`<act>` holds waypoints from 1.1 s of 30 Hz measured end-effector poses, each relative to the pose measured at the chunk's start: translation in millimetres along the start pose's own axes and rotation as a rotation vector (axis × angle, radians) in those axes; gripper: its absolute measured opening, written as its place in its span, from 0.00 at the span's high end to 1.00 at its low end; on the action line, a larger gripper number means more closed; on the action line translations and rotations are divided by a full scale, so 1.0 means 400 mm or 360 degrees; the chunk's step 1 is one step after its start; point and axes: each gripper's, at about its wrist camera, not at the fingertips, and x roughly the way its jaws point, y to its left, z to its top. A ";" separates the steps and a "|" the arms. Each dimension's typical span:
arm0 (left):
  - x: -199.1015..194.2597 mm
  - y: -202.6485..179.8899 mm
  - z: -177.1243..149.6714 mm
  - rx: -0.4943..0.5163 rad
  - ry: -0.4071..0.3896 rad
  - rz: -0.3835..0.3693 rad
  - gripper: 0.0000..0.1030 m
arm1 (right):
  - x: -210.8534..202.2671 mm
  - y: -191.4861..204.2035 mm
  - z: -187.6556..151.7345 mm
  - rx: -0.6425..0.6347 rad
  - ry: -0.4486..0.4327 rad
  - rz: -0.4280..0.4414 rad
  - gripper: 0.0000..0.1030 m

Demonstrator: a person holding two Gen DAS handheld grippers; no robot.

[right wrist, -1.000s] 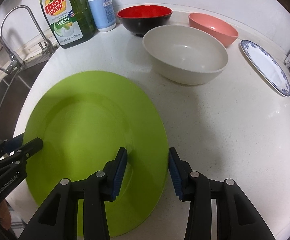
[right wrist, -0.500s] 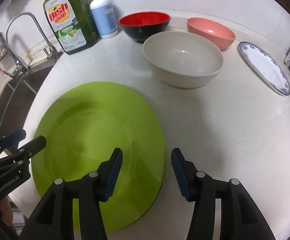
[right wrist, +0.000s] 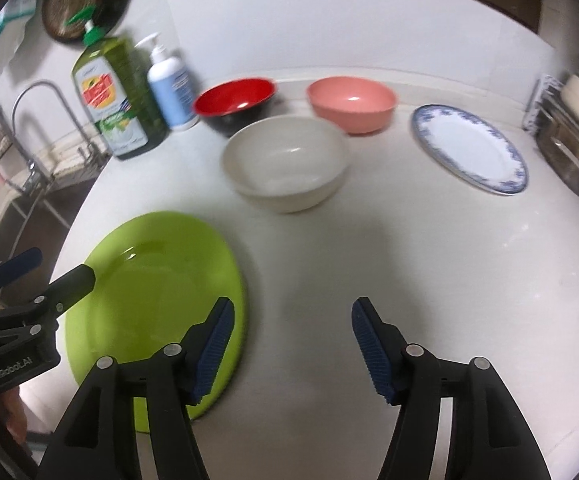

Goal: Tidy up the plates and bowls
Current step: 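Move both grippers to the rim of the blue-patterned plate by the pots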

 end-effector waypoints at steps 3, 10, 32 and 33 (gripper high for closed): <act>-0.011 -0.046 0.026 0.0032 -0.0043 -0.0019 0.06 | -0.024 -0.052 0.003 0.0040 -0.0041 -0.0033 0.36; -0.038 -0.157 0.081 0.0085 -0.0144 -0.0079 0.06 | -0.074 -0.166 0.015 0.0134 -0.0132 -0.0074 0.35; 0.017 -0.441 0.241 0.0176 -0.0225 -0.0185 0.10 | -0.109 -0.444 0.092 0.0258 -0.0273 -0.0124 0.35; 0.026 -0.458 0.252 0.0182 -0.0225 -0.0185 0.10 | -0.106 -0.460 0.101 0.0262 -0.0272 -0.0127 0.35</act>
